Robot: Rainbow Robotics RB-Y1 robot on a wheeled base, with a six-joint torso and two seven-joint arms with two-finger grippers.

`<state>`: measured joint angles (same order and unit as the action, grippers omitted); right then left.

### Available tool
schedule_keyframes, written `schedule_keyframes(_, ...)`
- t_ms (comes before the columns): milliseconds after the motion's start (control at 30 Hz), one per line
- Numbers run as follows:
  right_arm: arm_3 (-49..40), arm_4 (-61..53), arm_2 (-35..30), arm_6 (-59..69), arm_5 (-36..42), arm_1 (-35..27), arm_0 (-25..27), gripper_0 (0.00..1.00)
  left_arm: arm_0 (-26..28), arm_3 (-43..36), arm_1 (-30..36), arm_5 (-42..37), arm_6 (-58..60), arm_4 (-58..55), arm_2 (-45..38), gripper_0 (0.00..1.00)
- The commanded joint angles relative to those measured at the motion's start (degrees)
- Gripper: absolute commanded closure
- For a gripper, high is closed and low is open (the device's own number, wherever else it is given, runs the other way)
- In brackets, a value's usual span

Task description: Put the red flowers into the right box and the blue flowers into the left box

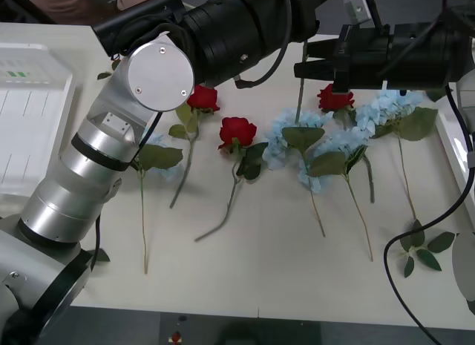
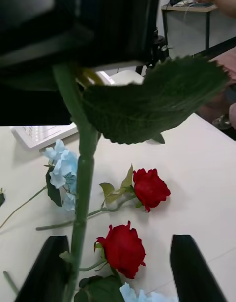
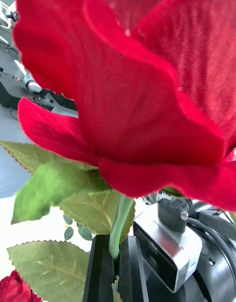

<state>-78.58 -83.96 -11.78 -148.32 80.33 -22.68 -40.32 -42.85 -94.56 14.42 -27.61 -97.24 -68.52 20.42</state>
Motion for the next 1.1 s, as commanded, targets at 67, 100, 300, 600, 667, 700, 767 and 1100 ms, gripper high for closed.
schedule_keyframes(67, -1.23, -0.15, -0.88, 2.59, 0.18, 0.53, -1.52, 1.0, -1.88, -0.98, -0.09, 0.45, 1.71, -0.3, -0.56, 1.0)
schedule_keyframes(100, -1.23, -0.15, -0.88, 2.68, 0.27, 0.53, -1.52, 1.0, -1.88, -0.98, -0.09, 0.45, 1.71, -0.3, -0.56, 1.0)
schedule_keyframes(300, -1.23, -0.59, -0.97, 3.21, 0.44, 0.53, -1.52, 1.0, -1.88, -0.98, -0.09, 0.45, 1.71, -0.3, -0.56, 1.0)
schedule_keyframes(600, -1.23, -1.38, -1.14, 3.74, 0.62, 0.53, -1.43, 1.0, -1.88, -0.98, -0.09, 0.45, 1.71, -0.3, -0.56, 0.12)
schedule_keyframes(667, -1.23, -1.56, -1.23, 3.74, 0.71, 0.53, -1.43, 1.0, -1.88, -0.98, -0.09, 0.45, 1.71, -0.3, -0.56, 0.0)
schedule_keyframes(700, -1.23, -1.65, -1.23, 3.82, 0.79, 0.53, -1.52, 1.0, -1.88, -0.98, -0.09, 0.45, 1.71, -0.3, -0.56, 0.0)
schedule_keyframes(767, -1.23, -1.74, -1.23, 3.82, 0.88, 0.53, -1.52, 1.0, -1.88, -0.98, -0.09, 0.45, 1.71, -0.3, -0.56, 0.0)
schedule_keyframes(1100, -1.23, -1.74, -2.81, 3.91, 2.82, 0.27, -1.43, 1.0, -1.88, -0.98, -0.09, 0.45, 1.71, -0.3, -0.56, 0.0)
